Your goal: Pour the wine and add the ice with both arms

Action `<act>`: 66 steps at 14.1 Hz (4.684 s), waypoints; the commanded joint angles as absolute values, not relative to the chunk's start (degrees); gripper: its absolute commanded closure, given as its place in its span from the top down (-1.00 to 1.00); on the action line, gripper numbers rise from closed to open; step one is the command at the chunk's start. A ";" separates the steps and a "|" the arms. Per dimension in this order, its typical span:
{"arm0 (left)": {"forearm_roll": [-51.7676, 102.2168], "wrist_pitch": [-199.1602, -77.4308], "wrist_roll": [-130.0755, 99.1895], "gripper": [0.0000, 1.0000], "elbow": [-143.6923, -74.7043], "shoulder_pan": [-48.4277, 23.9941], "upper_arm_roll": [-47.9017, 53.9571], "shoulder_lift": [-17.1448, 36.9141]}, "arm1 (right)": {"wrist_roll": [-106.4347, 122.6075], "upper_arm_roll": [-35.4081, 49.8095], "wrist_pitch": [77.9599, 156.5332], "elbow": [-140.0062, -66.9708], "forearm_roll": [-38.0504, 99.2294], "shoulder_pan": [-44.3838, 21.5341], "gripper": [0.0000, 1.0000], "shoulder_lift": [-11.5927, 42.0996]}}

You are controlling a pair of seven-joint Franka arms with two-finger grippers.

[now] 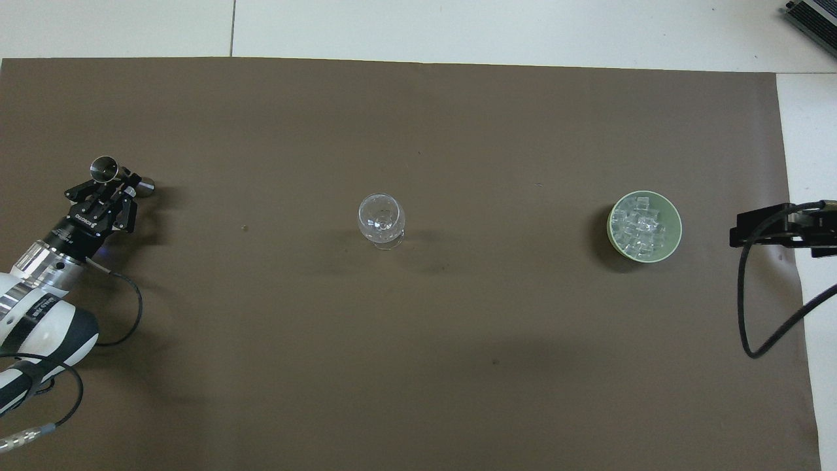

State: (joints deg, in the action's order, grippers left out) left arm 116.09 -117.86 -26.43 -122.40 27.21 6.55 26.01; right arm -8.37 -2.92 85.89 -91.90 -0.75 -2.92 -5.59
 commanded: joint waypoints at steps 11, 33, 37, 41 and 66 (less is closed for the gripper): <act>120.94 -125.93 -28.21 -1.00 -126.55 19.52 6.59 15.39 | -7.38 -3.25 85.78 -93.25 0.35 -3.08 1.00 -6.86; 129.99 -150.10 -27.95 -1.00 -128.24 -8.25 7.03 2.81 | -7.38 -3.25 85.78 -93.25 0.35 -3.08 1.00 -6.86; 131.66 -150.99 -28.04 -1.00 -127.88 -9.57 7.73 2.46 | -7.38 -3.25 85.78 -93.25 0.35 -3.08 1.00 -6.86; 133.68 -151.52 -27.69 -1.00 -127.18 -10.02 9.31 2.46 | -7.38 -3.25 85.69 -93.25 0.35 -3.08 1.00 -6.86; 133.51 -163.56 -20.57 -1.00 -124.01 -18.89 10.55 2.81 | -7.38 -3.25 85.69 -93.25 0.35 -3.08 1.00 -6.94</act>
State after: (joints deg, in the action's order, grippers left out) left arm 132.32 -161.08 -22.10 -124.84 -17.00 11.18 3.40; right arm -8.37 -2.92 85.89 -91.90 -0.75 -2.92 -5.59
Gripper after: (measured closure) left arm 0.789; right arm 0.000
